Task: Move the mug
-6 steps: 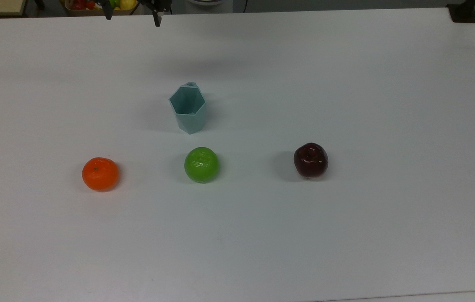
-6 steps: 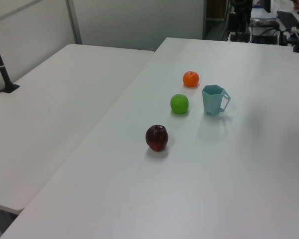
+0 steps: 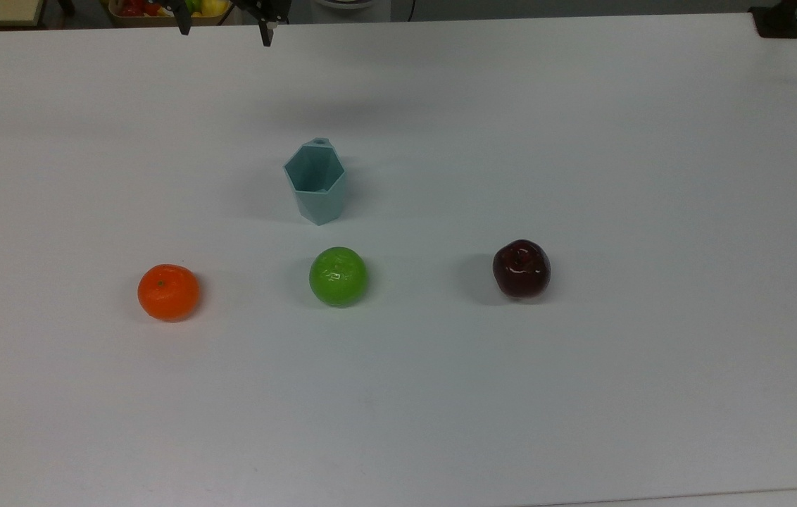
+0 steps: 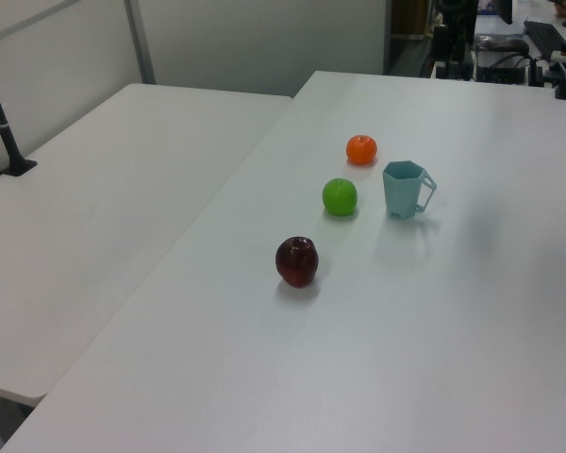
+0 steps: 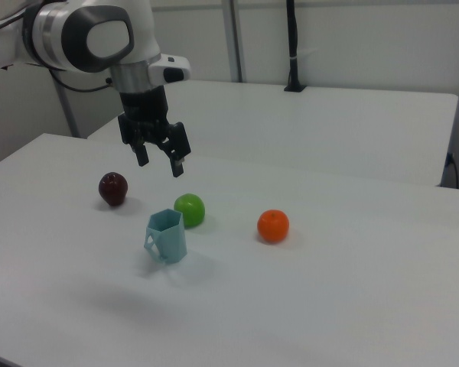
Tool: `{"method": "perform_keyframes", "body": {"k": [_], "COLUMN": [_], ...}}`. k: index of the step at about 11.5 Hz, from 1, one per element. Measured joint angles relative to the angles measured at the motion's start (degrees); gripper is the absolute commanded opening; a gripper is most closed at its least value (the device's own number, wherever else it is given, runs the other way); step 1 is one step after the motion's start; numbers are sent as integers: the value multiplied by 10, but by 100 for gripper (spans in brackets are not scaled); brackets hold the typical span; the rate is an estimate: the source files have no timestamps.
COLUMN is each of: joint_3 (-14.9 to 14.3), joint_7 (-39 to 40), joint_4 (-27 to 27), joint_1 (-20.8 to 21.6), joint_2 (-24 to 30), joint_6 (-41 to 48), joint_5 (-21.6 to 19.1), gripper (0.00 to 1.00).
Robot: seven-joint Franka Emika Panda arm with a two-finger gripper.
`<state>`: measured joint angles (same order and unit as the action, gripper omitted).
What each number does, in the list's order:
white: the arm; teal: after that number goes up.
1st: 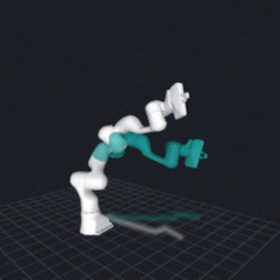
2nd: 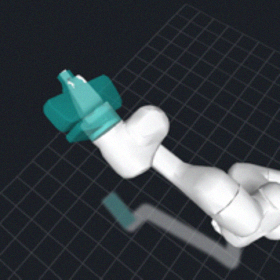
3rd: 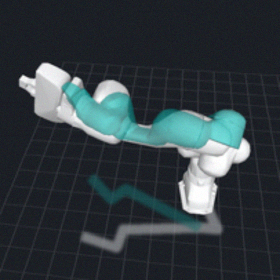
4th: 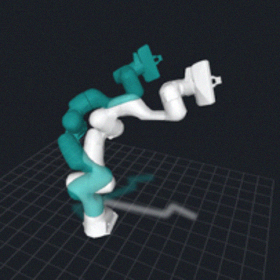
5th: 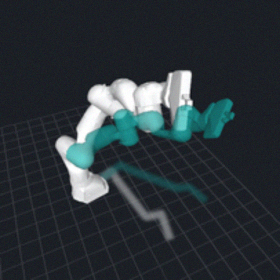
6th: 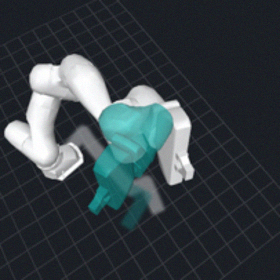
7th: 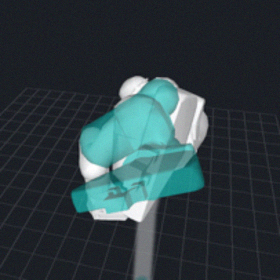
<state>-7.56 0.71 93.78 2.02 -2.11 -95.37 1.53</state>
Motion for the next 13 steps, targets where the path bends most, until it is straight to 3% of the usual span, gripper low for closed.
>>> {"method": "perform_keyframes", "body": {"k": [4,7,11,13], "joint_3": [4,7,16,17], "joint_7": [1,1,0,0], "joint_4": [11,48,126,176], "joint_1": [9,33,60,71], "joint_2": [-10,-26,-47,-51], "joint_6": [-1,-22,-105,-159], "joint_5": [0,1,1,2], "gripper": [100,100,100,92]}}
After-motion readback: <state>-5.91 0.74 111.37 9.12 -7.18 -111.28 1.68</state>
